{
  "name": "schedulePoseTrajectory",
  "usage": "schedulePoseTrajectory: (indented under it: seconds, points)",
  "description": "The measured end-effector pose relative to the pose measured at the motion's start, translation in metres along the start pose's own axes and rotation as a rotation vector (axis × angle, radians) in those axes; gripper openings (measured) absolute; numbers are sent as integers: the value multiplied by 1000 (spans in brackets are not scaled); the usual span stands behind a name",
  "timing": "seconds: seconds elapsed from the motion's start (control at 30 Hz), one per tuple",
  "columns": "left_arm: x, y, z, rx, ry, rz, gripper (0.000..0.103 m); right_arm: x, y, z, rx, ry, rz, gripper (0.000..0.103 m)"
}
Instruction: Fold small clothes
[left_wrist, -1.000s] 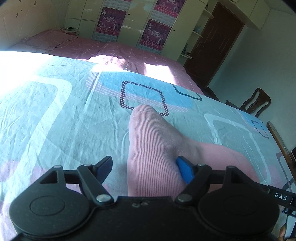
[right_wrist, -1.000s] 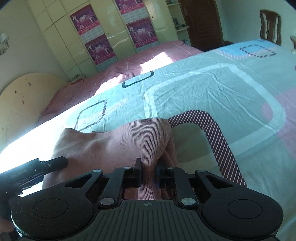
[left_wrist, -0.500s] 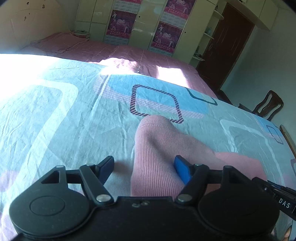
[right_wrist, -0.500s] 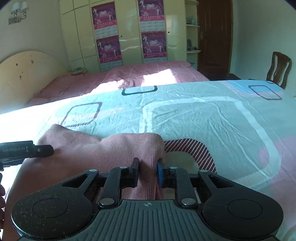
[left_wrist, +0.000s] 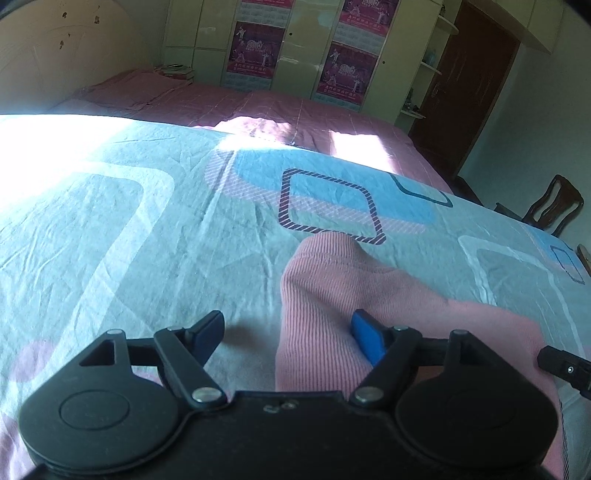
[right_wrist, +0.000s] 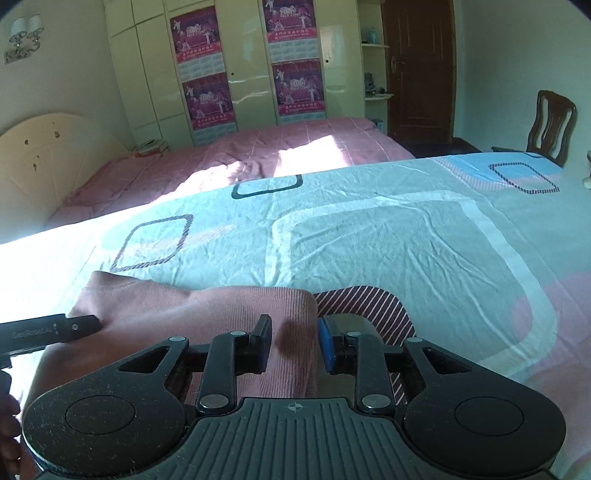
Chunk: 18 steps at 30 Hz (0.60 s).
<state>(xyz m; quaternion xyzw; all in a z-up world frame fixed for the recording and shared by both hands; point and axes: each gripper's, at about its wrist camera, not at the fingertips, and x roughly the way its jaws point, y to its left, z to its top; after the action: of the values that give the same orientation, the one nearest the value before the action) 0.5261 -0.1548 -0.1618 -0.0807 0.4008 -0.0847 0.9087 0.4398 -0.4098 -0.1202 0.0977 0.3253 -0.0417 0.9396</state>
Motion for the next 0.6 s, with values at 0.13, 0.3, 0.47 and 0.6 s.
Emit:
schedulePoseTrajectory:
  seconds: [0.13,0.3,0.47,0.6]
  points:
    - [-14,-2,-1,32,-21,-6,76,-20,5,-12,-26,1,22,67]
    - [-34,1,-5,34,-36,-21,76,-30,0,-29,-11,58,39,39]
    - [-68,9,-22,60,-44,-47,78,-39,-2,-44,-2,102,64,36]
    - [-85,16,-47,65,-12,-67,78,-42,1,-55,-16,119,74,30]
